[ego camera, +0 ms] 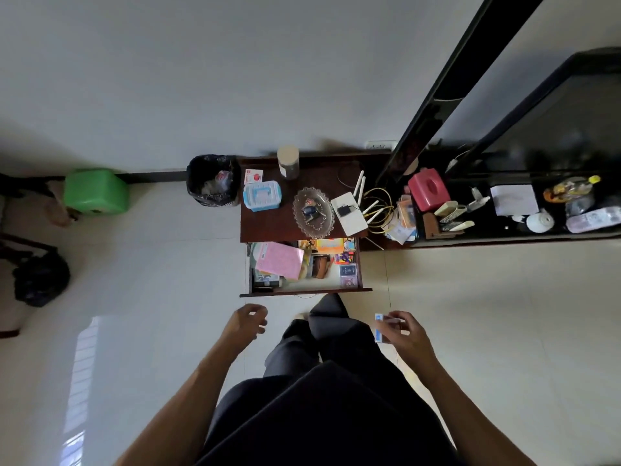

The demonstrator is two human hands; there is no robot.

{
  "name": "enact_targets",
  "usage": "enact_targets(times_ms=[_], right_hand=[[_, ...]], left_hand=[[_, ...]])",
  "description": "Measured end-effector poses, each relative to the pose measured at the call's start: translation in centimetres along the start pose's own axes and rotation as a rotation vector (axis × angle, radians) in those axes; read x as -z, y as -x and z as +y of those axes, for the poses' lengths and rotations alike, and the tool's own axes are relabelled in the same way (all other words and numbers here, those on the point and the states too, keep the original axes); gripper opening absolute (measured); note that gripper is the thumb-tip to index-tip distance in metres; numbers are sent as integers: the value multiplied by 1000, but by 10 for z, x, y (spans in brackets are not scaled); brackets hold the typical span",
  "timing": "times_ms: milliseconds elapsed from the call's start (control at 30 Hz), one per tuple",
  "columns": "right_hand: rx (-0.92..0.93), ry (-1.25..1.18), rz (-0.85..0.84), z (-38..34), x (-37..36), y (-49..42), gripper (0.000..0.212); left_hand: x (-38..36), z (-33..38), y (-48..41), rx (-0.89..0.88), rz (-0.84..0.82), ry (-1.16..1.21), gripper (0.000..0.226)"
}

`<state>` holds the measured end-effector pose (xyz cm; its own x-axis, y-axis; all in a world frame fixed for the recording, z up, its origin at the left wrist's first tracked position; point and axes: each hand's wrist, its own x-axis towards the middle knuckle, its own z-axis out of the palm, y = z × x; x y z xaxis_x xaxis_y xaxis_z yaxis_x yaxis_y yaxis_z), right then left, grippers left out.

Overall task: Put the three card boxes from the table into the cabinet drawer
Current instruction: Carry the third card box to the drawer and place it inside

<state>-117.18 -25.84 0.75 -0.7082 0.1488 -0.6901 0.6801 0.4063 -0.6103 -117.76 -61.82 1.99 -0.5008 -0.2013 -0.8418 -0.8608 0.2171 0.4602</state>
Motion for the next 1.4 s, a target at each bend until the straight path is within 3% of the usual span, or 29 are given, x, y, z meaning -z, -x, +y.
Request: enact_targets(times_ms=[167, 533, 733, 933, 1133, 1267, 1400], right_hand=[[-36, 3, -51, -27, 2, -45, 50], [-177, 166, -153, -63, -21, -148, 53], [-218, 259, -147, -47, -74, -222, 51], [-229, 312, -111, 10, -142, -322, 54], [-233, 359, -54, 89, -195, -422, 59], [-182, 447, 9, 138, -218, -479, 70], [-232, 609, 55, 175, -236, -511, 64]], left_hand=[[-10, 19, -8, 89, -22, -27, 25], [-26, -10, -34, 285, -60, -89, 21], [-39, -30, -121, 373, -118, -63, 18], [-86, -55, -248, 464, -132, 149, 16], [-133, -97, -376, 638, -46, 351, 18], [-152, -131, -454, 785, 175, 555, 26], [-164, -150, -509, 839, 293, 734, 29]])
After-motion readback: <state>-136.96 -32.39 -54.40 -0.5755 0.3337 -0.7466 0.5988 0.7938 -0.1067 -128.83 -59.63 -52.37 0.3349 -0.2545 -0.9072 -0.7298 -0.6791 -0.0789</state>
